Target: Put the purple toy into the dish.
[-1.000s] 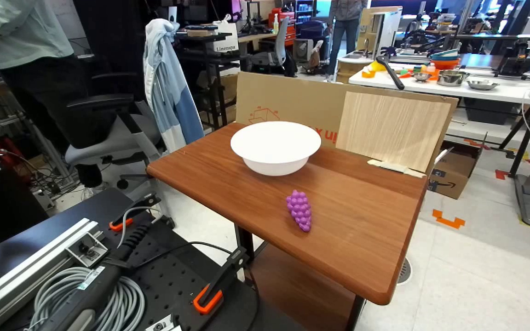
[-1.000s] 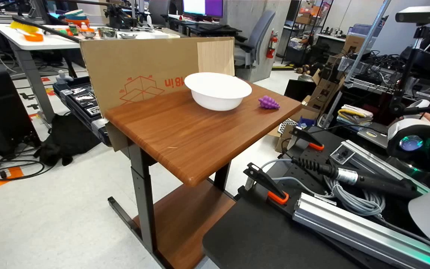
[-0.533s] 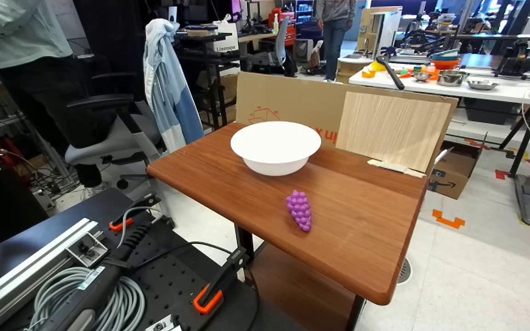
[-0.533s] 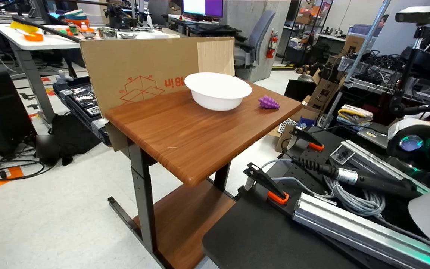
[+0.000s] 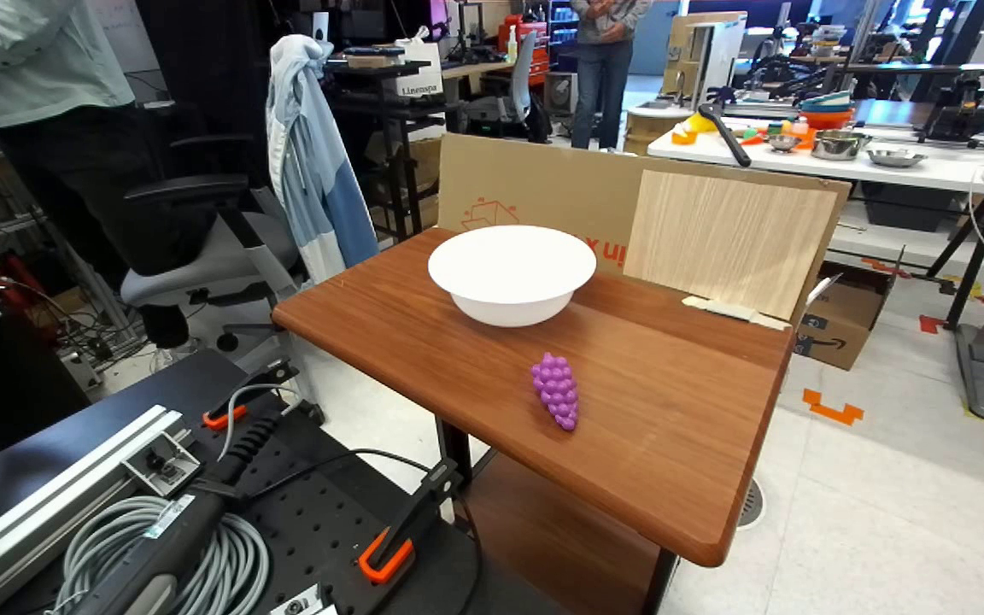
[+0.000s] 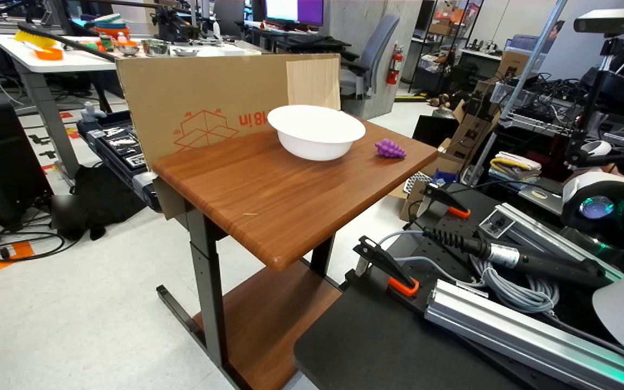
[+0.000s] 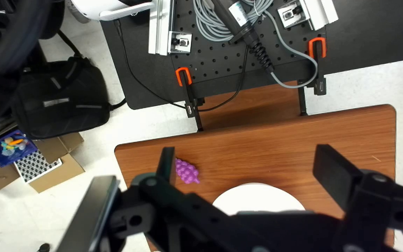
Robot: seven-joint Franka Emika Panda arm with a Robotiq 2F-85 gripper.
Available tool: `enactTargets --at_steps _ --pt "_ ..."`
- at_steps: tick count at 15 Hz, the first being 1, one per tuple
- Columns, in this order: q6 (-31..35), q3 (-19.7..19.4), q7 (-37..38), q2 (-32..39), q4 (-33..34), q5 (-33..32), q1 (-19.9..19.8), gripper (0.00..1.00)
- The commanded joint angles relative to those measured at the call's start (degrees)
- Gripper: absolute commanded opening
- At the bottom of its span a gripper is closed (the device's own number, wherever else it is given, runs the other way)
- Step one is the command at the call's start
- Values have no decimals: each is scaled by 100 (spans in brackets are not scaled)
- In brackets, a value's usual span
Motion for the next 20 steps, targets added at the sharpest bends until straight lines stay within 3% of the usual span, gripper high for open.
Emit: enactTargets --at_steps 1,8,11,14,18,19,20 --pt "-13 -28 25 11 13 -22 40 100" --pt "-13 -28 25 11 13 -22 40 100" --pt "657 -220 81 185 23 98 -52 100" --pt "911 -661 -1039 987 325 -522 -85 100" --pt "1336 -1822 -2823 2038 809 -921 1 100" --pt "1248 -1976 -3254 2256 980 -797 6 100" --pt "1270 -1645 -2632 1645 489 -784 -104 100"
